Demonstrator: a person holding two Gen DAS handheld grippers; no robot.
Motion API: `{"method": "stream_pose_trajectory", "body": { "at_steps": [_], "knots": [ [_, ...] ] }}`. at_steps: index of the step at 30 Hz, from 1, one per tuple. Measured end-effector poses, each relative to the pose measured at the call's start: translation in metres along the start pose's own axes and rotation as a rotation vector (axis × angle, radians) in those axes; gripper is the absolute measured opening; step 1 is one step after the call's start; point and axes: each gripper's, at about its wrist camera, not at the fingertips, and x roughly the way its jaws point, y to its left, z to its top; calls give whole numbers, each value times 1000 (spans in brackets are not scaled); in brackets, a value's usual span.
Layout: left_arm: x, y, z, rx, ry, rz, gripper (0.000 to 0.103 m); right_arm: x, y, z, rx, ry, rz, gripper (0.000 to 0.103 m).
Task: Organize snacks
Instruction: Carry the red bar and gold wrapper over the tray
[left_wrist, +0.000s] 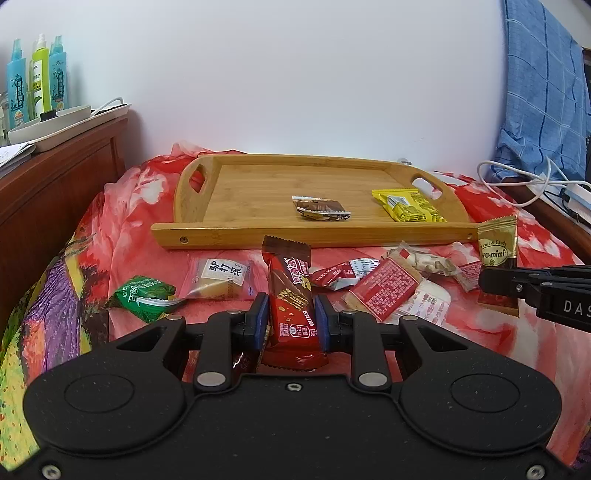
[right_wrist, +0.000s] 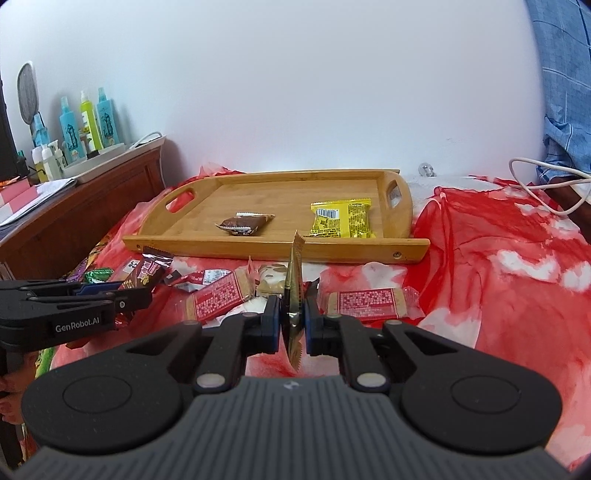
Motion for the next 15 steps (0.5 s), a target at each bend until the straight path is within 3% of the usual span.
{"method": "stream_pose_trajectory", "body": {
  "at_steps": [15],
  "knots": [
    [-10,-11,24,15,-13,-25,25,-7,-4,20,40,-36,8,16]
  ]
}}
